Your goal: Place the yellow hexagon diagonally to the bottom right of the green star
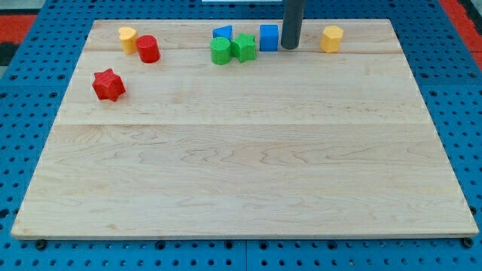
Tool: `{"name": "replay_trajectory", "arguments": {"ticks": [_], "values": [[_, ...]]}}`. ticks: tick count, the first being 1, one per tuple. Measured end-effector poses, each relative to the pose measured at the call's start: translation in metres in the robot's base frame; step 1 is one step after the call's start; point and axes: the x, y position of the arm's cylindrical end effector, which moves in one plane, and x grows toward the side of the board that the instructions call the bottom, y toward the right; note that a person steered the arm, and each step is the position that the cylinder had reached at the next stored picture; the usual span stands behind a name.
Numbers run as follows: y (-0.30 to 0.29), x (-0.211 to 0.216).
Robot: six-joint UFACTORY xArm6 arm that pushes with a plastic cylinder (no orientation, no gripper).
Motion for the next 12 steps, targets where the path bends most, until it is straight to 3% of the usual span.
{"name": "replay_trajectory", "arguments": {"ticks": [1,2,4,6,8,10,12], "values": [[0.016,-0.014],[0.07,-0.015],[0.096,-0.038],[0.109,0.077],[0.15,0.097],[0.114,0.093],[0.046,0.132]]}}
